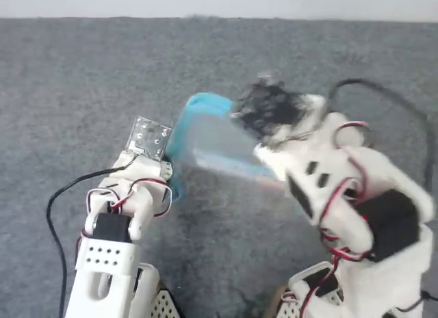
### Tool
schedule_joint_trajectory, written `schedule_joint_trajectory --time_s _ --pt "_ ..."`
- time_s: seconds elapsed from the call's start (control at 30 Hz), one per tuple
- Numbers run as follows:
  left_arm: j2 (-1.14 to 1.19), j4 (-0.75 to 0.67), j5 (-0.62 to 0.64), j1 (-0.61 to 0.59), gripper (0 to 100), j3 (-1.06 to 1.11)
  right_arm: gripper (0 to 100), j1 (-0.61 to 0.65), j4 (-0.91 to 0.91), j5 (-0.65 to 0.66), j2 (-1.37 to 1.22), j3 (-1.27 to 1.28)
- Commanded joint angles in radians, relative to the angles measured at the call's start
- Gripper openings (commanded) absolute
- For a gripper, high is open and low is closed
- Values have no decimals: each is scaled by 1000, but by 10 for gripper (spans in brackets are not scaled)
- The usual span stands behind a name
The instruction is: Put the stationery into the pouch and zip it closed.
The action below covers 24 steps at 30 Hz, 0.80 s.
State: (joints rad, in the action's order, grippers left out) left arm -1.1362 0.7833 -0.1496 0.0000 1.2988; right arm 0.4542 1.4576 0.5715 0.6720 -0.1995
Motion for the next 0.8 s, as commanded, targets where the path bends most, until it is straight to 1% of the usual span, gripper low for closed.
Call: schedule_joint_trajectory --time_s 0.0,0.1,0.23,0.3,0.4,0.47,0.6,0.7,0.77 --pt "-28 -37 8 -6 9 -16 6 -68 -2 25 -79 -106" --pt "-26 -37 8 -6 10 -15 6 -111 -7 25 -139 -126" --pt "-26 -58 8 -6 22 -10 7 -125 24 15 -202 -123" --pt "-28 -84 8 2 70 15 8 -124 74 12 -234 -123" --pt "-28 -100 8 3 160 31 11 -131 114 -34 -275 -123" --pt "-28 -100 9 3 190 33 34 -159 130 -64 -300 -121" --pt "-28 -100 14 17 194 35 104 -219 130 -137 -335 -58" --pt "-28 -109 15 68 195 35 112 -240 128 -149 -349 17" --pt "-28 -163 48 106 196 51 113 -242 105 -149 -344 80"
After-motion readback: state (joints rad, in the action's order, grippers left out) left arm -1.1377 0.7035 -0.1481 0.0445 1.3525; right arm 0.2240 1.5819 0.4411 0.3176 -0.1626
